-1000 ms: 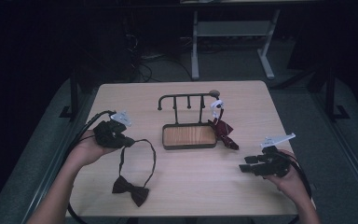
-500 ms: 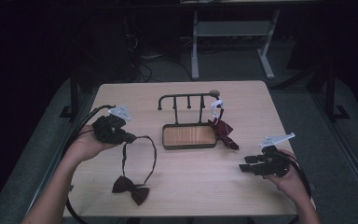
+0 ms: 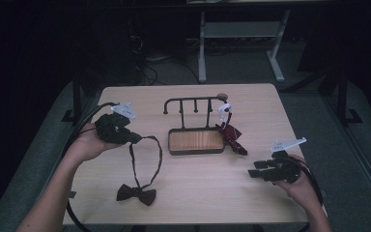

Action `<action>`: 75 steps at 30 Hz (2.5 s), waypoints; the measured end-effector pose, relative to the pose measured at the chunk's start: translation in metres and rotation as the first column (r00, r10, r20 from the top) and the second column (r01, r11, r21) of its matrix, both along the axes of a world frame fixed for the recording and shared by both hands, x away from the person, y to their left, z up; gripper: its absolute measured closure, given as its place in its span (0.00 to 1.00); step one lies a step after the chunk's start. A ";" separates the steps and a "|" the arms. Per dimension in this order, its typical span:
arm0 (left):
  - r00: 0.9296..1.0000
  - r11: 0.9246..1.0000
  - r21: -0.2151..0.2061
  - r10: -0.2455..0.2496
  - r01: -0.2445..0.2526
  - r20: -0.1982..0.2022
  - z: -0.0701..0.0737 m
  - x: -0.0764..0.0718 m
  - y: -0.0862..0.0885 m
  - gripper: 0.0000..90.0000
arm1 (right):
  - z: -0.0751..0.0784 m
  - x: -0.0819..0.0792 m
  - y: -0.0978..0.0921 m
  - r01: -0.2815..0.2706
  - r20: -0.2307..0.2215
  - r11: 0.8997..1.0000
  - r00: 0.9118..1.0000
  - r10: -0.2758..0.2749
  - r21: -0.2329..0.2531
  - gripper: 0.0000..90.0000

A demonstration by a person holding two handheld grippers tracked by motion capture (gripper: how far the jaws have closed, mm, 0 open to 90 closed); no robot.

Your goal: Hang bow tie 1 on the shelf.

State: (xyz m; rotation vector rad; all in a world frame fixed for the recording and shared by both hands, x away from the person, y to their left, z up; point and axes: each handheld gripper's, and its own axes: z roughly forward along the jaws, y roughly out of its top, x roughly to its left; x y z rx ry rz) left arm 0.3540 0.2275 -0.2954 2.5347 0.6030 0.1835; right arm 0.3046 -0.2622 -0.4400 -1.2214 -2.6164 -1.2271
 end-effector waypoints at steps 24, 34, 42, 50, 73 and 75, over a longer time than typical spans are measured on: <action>0.999 1.000 0.018 -0.022 0.021 0.023 0.022 0.014 -0.015 1.00 | 0.000 0.000 -0.002 -0.008 0.004 1.000 1.000 0.008 0.015 0.54; 1.000 1.000 0.027 -0.014 0.013 0.028 0.028 0.019 -0.018 1.00 | 0.001 0.000 -0.003 -0.006 0.007 1.000 1.000 0.006 0.022 0.54; 0.999 0.999 0.045 -0.018 0.017 0.040 0.035 0.022 -0.022 1.00 | 0.001 0.000 -0.002 -0.009 0.005 1.000 1.000 0.009 0.017 0.54; 0.999 0.998 0.055 -0.021 0.019 0.043 0.042 0.024 -0.026 1.00 | 0.001 0.000 -0.002 -0.010 0.004 1.000 1.000 0.010 0.019 0.54; 0.996 0.997 0.066 -0.033 0.027 0.083 0.065 0.031 -0.034 1.00 | 0.002 0.000 -0.004 -0.009 0.003 1.000 1.000 0.009 0.025 0.54; 0.996 0.997 0.068 -0.030 0.025 0.084 0.066 0.033 -0.035 1.00 | 0.002 0.000 -0.004 -0.009 0.003 1.000 1.000 0.009 0.023 0.54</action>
